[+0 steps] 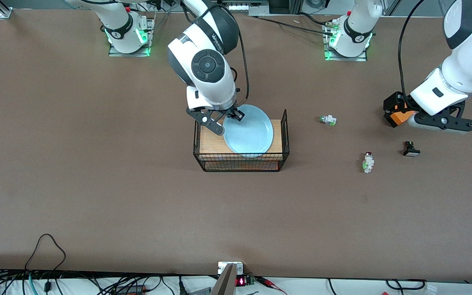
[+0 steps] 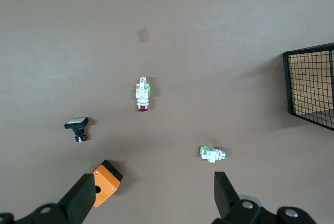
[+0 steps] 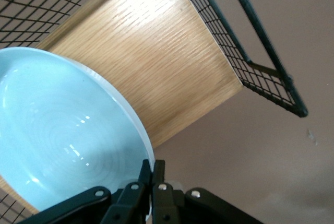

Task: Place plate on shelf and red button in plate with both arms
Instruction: 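Lower the plate onto the wooden tray and open the right gripper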

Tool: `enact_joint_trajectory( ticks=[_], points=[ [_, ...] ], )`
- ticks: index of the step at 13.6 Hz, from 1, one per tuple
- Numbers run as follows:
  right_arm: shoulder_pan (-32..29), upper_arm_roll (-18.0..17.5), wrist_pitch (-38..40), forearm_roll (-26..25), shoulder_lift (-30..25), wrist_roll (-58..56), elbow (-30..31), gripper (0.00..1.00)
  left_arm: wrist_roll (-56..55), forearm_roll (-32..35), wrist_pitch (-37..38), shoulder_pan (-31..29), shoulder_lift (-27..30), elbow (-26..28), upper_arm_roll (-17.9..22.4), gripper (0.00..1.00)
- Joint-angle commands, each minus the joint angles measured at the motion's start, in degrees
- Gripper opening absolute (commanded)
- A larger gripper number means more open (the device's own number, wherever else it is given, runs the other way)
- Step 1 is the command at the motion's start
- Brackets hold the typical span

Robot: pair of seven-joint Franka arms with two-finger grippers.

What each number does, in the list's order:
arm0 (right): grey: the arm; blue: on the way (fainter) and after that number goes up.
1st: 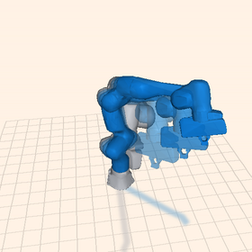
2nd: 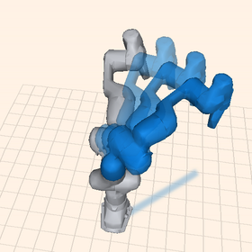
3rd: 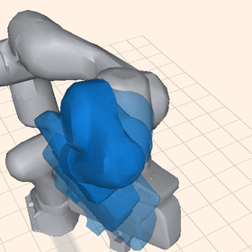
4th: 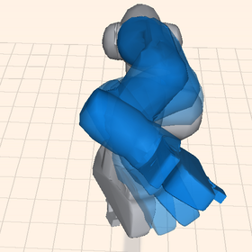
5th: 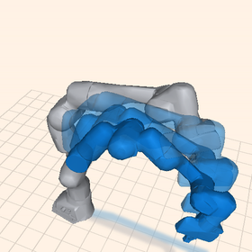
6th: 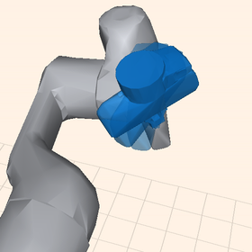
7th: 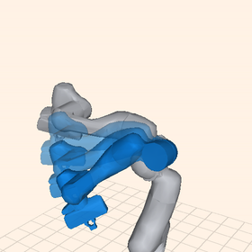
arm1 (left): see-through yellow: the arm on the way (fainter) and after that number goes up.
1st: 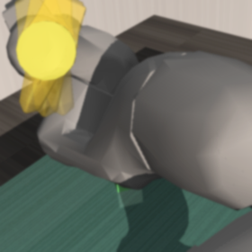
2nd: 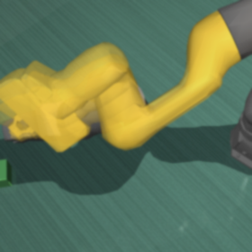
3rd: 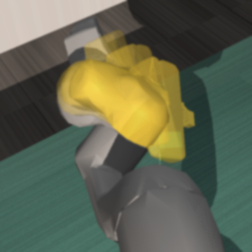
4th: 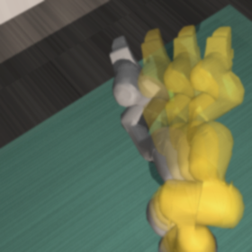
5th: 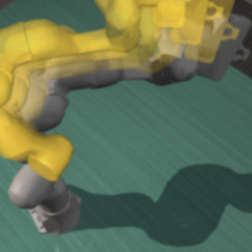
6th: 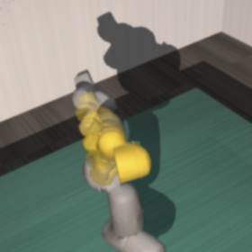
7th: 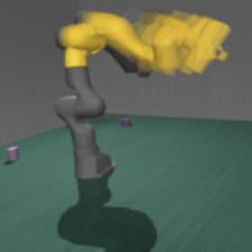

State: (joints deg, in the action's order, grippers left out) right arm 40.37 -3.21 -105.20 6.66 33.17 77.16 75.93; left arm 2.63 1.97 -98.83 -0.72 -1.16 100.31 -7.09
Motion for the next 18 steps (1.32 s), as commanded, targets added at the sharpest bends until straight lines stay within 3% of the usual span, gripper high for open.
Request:
enact_joint_trajectory(
  ticks=[1,11,12,13,17,18],
  points=[
    [0.6,0.4,-2.8,-2.4,0.9,1.6,0.0,0.00,1.2,-0.1,1.4,0.2,-0.8,-2.0,-0.2,1.00],
    [1.9,0.5,-3.3,-6.9,3.9,1.7,0.0,0.01,0.2,-0.1,1.5,0.7,-0.9,-2.1,-0.4,1.00],
    [1.8,0.5,-3.3,-6.9,3.9,1.7,0.0,0.05,0.0,-0.1,2.3,0.6,-0.9,-2.1,-0.4,1.00],
    [1.8,0.5,-3.3,-6.8,3.9,1.6,-0.1,0.12,-0.4,-0.3,3.8,0.6,-1.0,-2.1,-0.3,1.00],
    [1.6,0.5,-3.2,-6.6,3.8,1.7,-0.5,0.59,-1.6,-0.3,4.7,0.6,-2.3,-3.2,-0.2,1.00],
    [1.5,0.6,-3.2,-6.7,3.7,1.2,-0.6,0.65,-1.5,-0.5,5.1,0.1,-3.3,-3.7,-0.2,1.00]
  ],
)
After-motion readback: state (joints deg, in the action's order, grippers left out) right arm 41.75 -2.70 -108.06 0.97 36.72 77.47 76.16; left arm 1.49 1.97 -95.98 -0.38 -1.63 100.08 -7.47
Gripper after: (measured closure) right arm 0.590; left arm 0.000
